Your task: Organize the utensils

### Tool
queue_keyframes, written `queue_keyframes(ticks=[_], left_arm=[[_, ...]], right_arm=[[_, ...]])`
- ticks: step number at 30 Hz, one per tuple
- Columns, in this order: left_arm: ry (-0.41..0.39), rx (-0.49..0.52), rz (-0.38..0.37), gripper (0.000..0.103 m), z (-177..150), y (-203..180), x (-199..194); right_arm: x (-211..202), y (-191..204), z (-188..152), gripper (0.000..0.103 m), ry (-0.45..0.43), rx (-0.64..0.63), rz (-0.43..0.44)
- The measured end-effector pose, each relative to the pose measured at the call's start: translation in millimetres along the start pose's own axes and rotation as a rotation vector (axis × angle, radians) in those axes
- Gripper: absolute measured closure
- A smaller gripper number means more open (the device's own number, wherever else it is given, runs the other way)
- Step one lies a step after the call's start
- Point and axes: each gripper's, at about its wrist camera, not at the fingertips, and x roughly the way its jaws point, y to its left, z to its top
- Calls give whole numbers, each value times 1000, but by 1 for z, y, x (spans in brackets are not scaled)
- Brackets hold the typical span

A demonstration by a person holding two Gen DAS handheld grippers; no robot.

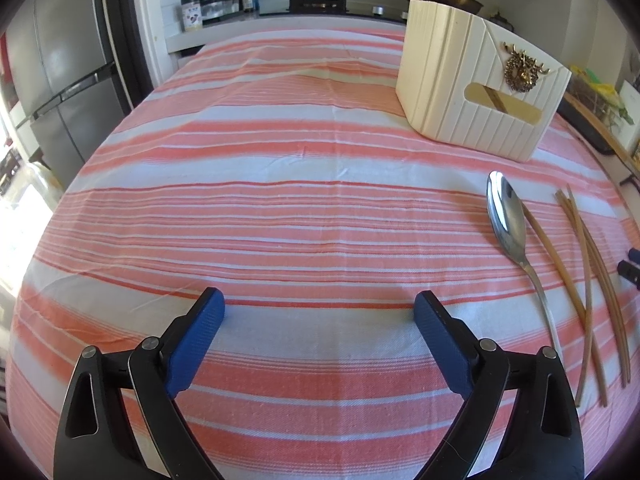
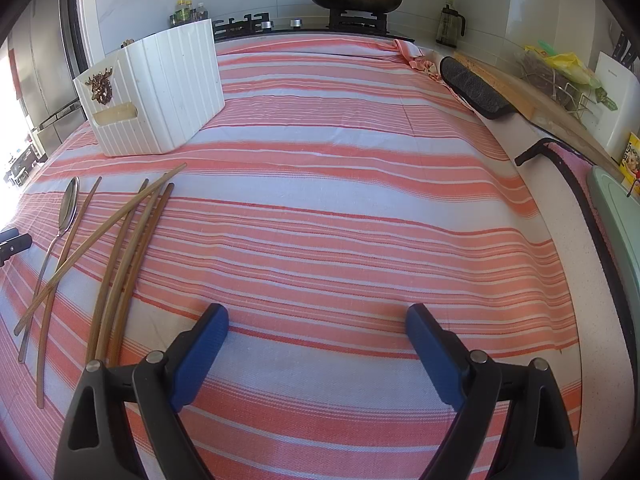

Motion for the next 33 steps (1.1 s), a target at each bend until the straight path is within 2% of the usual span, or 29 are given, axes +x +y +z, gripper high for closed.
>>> queue_keyframes(ticks=[33], left_arm=[[7,11,0,4,0,-1,1]], right_arm=[[0,0,0,11,0,0,0]])
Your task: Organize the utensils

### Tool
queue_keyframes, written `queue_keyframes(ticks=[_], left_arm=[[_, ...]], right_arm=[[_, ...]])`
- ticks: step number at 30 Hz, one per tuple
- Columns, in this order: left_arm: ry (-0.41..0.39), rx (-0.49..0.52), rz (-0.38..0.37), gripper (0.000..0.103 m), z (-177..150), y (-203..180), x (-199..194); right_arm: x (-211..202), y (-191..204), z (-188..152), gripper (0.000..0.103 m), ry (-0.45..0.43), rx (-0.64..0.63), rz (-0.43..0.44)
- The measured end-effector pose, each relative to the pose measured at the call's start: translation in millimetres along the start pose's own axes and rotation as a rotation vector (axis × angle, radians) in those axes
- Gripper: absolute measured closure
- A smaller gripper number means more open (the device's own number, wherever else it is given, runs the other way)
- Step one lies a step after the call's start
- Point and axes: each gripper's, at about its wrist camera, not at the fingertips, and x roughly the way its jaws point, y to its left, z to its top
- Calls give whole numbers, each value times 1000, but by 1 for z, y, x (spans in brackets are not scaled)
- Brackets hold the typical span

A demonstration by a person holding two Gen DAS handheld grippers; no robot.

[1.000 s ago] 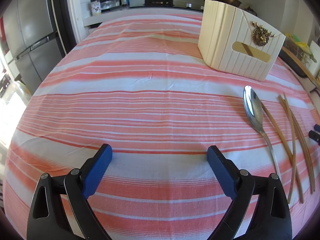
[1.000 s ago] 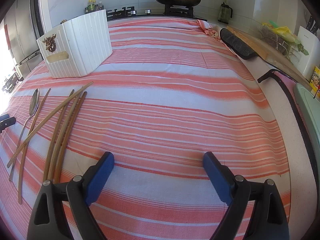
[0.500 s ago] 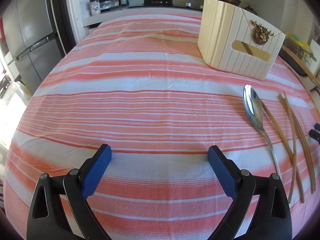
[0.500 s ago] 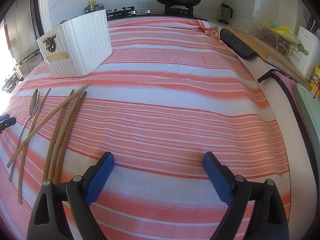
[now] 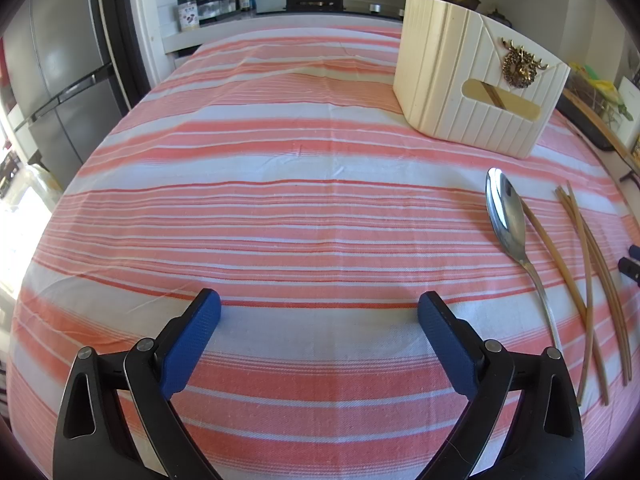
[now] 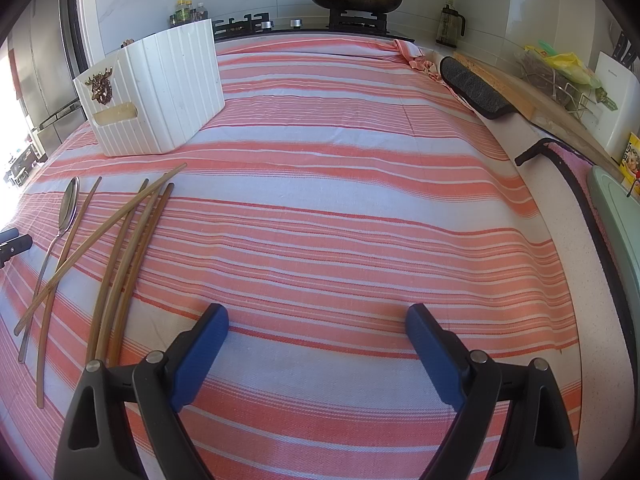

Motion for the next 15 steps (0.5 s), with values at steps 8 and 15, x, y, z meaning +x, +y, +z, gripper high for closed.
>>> queue_keyframes(ticks=[8,15], left_arm=[[2,3,4,3,0,-2,0],[3,4,3,2,-1,-2,0]], right_arm=[[0,0,0,11,0,0,0],[0,0,0,11,0,0,0]])
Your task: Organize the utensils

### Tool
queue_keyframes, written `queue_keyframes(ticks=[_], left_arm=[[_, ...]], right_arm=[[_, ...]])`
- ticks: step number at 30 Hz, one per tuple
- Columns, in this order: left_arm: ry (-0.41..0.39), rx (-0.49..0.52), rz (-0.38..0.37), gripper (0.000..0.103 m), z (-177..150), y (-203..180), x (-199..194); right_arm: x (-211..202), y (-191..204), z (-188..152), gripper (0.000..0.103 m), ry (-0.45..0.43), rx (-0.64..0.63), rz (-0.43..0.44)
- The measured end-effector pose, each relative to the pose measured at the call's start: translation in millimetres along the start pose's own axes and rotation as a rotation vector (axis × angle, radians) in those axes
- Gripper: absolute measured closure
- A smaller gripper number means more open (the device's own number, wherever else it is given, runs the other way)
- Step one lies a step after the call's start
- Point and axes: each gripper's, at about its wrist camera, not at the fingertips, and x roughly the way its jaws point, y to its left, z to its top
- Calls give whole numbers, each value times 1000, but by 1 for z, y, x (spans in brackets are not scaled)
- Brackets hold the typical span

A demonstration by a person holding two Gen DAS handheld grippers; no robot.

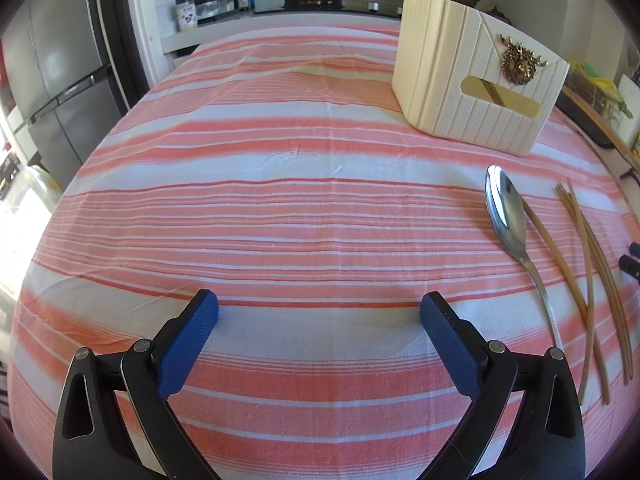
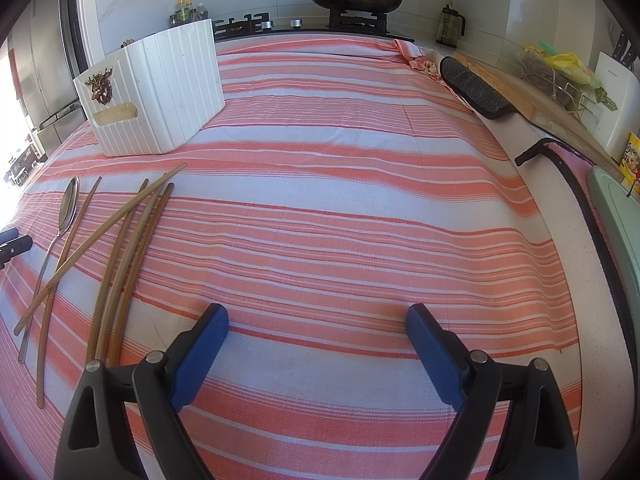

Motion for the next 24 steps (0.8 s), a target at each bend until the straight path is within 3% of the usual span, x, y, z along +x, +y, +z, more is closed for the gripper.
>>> queue_keyframes(ticks=[24], left_arm=[[-1,-1,-2,1,0,-1,1]], right_arm=[[2,1,2,6,8,-3,2]])
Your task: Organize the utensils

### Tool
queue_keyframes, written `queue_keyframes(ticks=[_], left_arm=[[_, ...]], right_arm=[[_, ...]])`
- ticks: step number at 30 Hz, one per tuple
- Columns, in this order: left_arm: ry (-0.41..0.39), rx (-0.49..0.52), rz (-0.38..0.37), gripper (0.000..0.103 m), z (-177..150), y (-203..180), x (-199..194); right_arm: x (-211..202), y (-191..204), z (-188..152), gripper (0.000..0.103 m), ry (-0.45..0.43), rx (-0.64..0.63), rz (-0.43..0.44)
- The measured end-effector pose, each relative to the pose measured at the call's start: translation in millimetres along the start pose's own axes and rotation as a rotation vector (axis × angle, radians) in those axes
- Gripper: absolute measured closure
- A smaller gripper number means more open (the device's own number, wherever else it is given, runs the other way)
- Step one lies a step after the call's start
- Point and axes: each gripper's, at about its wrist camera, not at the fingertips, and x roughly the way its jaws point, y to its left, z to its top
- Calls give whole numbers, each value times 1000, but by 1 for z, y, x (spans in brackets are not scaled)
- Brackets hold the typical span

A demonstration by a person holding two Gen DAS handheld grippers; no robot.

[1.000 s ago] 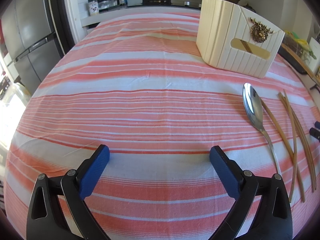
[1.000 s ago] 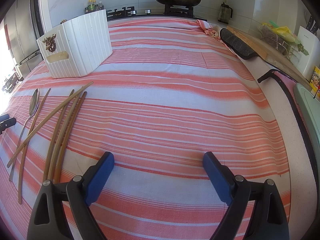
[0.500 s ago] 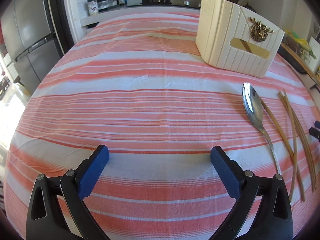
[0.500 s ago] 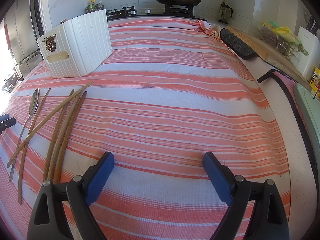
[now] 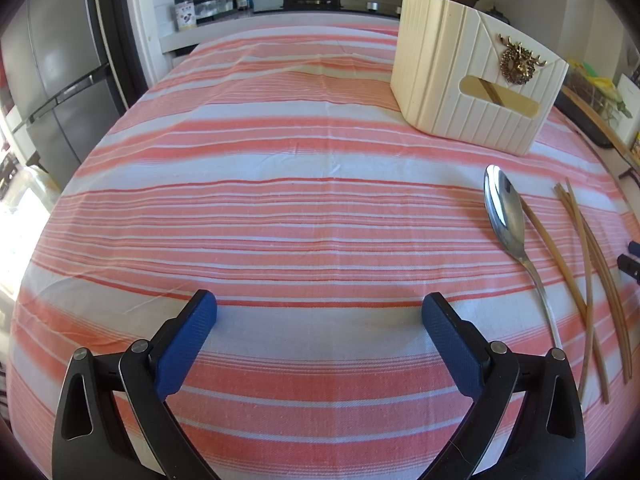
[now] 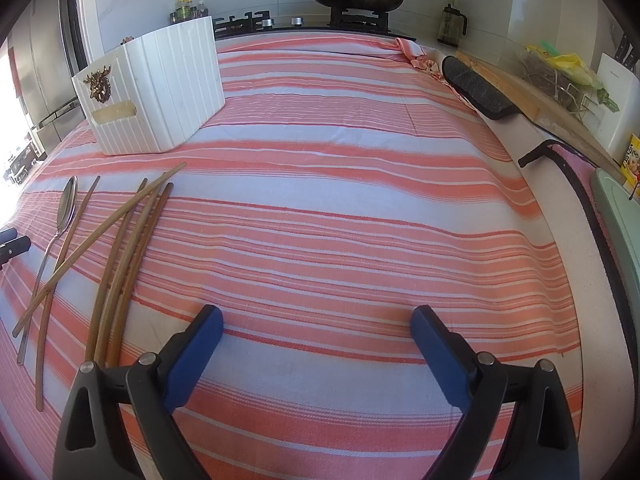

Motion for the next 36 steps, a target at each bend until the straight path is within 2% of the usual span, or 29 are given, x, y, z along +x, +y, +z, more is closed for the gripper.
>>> queue_keyframes(ticks=[5,9,17,21,24,28,29,31,32,34,36], left_arm=[[0,0,0,1,0,0,0],[0,-1,-2,1,0,0,0],[-2,-19,-10,2,0,-2,-5],[-40,-53,-120,1,4,-25,-30],[-28,0,-102,1,8,-59,-34],[0,37,-59,1,5,-89,-23],[6,42,-52,1,4,-93,-21],[12,58,-47,2,0,-103,-19],[12,71,-38,2,-1,-107,-18],[9,105,-5,2,-6,-115,-19],[10,137,22,2,-11,-123,-19]], right_arm=[[-3,-3,0,6,-12,12,15],[-30,-4,-6,6,-102,87,45],[-47,43,-12,6,-52,5,140],[-51,60,-13,6,-59,-18,129],[-47,67,-11,8,-33,-34,123],[-38,69,-7,31,8,-38,134],[-35,70,-6,34,20,-37,140],[-30,72,-4,48,37,-40,148],[-28,73,-3,51,43,-46,155],[-23,78,-1,67,59,-62,165],[-17,82,0,74,80,-79,172]])
